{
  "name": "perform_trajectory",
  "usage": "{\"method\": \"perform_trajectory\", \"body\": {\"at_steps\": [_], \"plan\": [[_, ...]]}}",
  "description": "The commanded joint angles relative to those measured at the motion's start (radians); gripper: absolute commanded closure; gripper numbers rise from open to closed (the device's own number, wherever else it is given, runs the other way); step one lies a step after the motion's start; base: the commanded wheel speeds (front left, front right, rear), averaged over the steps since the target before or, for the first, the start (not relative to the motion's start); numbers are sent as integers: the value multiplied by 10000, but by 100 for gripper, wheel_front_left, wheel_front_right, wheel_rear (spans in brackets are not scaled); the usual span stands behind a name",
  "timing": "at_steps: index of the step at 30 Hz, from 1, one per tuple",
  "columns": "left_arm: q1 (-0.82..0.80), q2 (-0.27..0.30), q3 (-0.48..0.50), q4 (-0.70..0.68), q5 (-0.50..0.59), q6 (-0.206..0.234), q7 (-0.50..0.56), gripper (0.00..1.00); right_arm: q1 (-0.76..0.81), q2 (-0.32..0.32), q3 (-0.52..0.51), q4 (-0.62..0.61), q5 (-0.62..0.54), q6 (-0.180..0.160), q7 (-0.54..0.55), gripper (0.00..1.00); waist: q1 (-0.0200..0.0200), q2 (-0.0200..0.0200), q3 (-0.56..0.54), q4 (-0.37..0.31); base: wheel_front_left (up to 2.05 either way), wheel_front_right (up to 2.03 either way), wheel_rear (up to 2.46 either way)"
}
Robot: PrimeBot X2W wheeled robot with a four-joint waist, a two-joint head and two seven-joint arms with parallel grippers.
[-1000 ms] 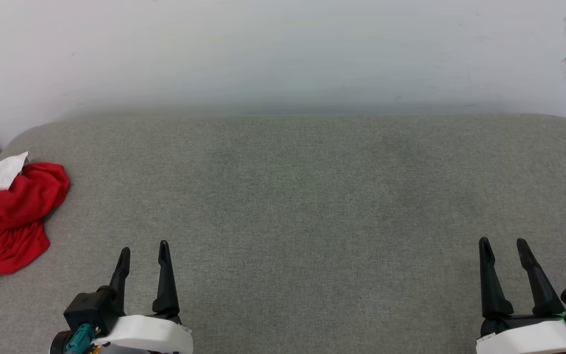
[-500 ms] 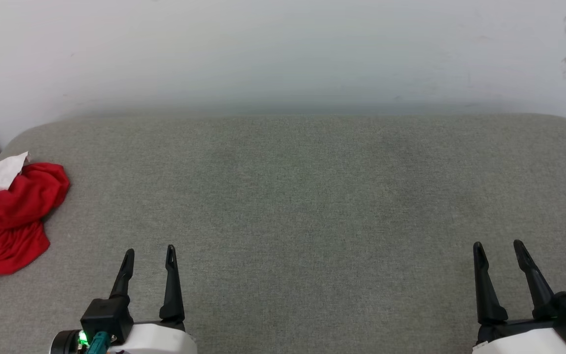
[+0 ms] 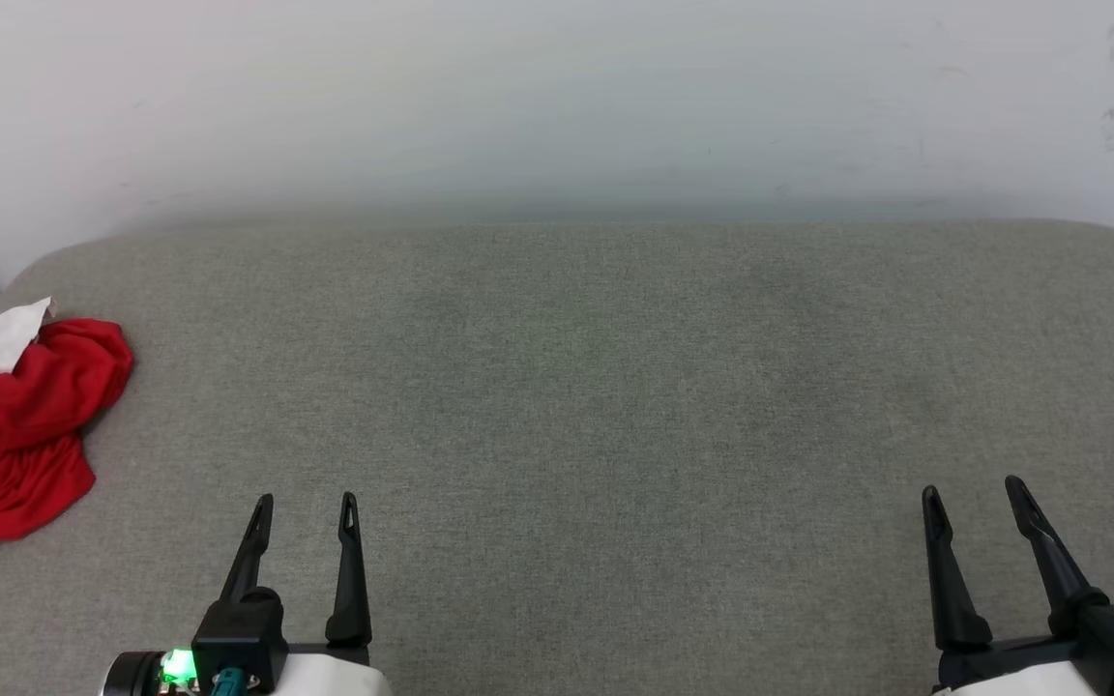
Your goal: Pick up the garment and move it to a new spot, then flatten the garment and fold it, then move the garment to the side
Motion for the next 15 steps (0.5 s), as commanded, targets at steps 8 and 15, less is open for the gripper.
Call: {"method": "perform_trajectory", "body": {"at_steps": [8, 15], "plan": [[36, -18, 60, 45, -63, 14, -37, 0, 65, -8, -60, 83, 408, -7, -21, 0, 0, 0, 9, 27, 0, 0, 0], [79, -20, 110, 85, -94, -8, -37, 0, 80, -7, -77, 175, 511, -7, -21, 0, 0, 0, 8, 30, 0, 0, 0]]}}
